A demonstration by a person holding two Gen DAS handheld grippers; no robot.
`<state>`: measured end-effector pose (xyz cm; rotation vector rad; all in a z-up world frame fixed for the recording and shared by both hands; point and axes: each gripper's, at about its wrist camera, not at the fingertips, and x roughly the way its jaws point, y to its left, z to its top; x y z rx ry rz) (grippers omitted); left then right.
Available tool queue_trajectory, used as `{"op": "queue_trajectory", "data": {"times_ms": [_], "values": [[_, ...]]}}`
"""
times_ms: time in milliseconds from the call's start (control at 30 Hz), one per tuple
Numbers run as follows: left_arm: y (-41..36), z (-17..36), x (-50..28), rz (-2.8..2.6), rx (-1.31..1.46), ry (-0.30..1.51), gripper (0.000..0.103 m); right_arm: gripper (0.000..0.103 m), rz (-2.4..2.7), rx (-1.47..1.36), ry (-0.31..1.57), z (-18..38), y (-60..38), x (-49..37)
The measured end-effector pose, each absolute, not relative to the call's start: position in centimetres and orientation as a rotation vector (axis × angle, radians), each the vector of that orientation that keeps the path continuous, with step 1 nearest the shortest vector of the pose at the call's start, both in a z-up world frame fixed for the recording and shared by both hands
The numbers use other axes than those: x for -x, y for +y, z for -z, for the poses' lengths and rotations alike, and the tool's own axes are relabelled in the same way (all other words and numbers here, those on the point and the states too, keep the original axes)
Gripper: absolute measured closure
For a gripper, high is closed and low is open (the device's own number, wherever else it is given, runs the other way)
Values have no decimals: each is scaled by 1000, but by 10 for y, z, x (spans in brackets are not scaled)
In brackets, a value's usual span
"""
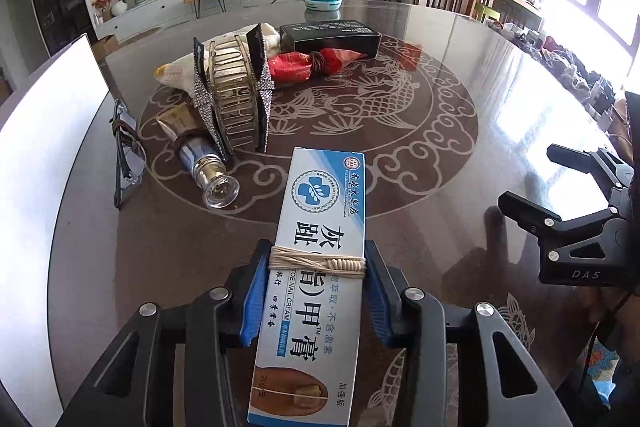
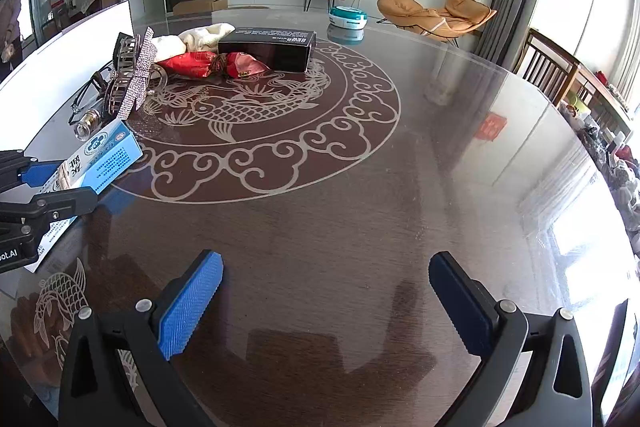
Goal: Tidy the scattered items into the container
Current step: 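Lift the nail cream box with the left tool while the right tool grasps the gold cosmetic tube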
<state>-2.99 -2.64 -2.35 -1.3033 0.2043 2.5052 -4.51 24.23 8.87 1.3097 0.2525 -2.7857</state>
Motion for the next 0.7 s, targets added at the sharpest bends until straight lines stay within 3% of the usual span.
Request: {"op": "queue_trajectory", "data": {"times_ms": [400, 567, 700], "values": [[-127, 29, -36, -2751, 1397, 4, 59, 0, 2675, -1369, 110, -84, 247, 56], [-126, 30, -36, -2779, 1379, 42, 59, 0, 2431, -1292, 104, -88, 169, 48], [-131, 30, -36, -2781, 1366, 22, 59, 0, 2344, -1255, 208, -85, 96, 62]]}}
